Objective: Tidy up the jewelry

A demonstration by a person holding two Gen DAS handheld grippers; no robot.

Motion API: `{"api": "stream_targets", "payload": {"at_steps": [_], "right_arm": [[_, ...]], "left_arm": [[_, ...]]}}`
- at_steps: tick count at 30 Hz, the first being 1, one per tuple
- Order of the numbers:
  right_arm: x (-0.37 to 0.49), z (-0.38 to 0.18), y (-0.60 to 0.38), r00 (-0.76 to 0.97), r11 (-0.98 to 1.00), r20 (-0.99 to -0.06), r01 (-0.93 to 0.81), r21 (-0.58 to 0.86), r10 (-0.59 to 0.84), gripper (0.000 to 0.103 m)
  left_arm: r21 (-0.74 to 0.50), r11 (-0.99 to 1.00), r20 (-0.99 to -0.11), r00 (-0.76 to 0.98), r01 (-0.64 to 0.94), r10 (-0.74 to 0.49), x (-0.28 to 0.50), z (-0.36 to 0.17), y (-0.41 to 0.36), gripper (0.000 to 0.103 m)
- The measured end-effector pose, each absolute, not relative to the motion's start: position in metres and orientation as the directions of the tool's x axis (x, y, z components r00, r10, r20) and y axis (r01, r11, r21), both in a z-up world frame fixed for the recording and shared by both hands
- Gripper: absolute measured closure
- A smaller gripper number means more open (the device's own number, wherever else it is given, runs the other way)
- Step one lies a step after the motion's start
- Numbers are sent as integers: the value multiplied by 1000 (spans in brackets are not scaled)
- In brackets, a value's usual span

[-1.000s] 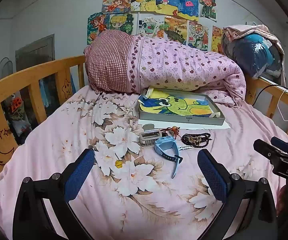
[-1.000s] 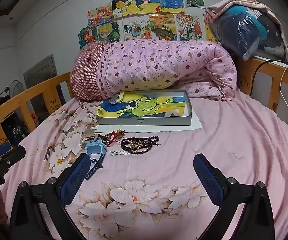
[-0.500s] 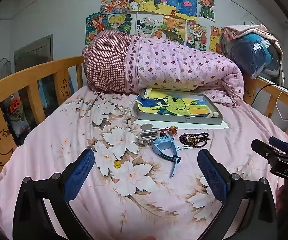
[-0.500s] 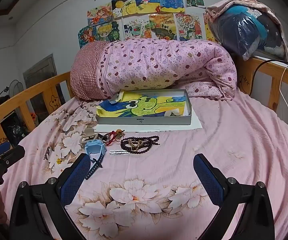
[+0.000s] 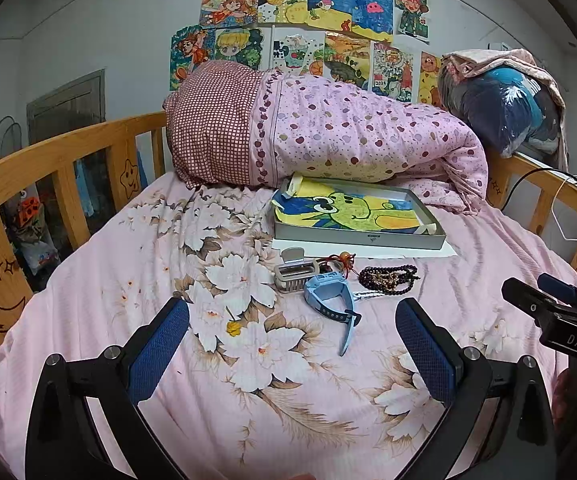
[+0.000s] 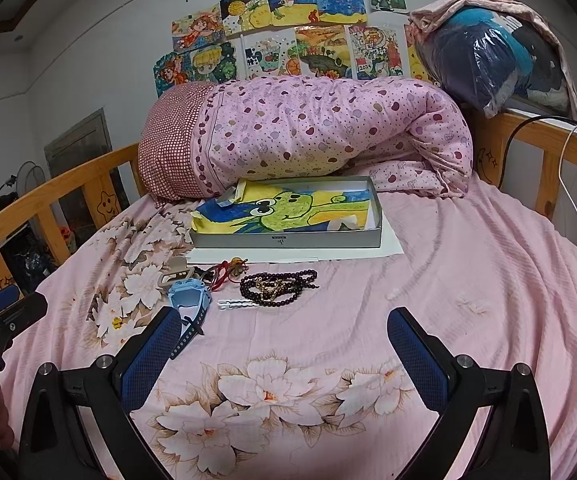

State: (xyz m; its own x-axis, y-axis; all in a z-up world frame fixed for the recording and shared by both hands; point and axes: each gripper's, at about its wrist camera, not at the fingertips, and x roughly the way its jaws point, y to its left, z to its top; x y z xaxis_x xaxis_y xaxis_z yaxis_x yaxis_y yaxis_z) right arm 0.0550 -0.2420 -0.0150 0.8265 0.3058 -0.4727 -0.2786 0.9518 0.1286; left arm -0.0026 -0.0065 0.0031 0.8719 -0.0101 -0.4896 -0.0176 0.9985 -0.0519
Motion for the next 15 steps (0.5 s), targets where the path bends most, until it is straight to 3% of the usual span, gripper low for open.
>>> {"api": "stream_targets", "payload": {"at_steps": [15], "right_arm": [[56, -19, -246, 822, 950, -477, -282, 136, 312, 0]], "left_arm": [[-50, 999, -491, 871, -13, -13, -4, 2, -8, 2]]}}
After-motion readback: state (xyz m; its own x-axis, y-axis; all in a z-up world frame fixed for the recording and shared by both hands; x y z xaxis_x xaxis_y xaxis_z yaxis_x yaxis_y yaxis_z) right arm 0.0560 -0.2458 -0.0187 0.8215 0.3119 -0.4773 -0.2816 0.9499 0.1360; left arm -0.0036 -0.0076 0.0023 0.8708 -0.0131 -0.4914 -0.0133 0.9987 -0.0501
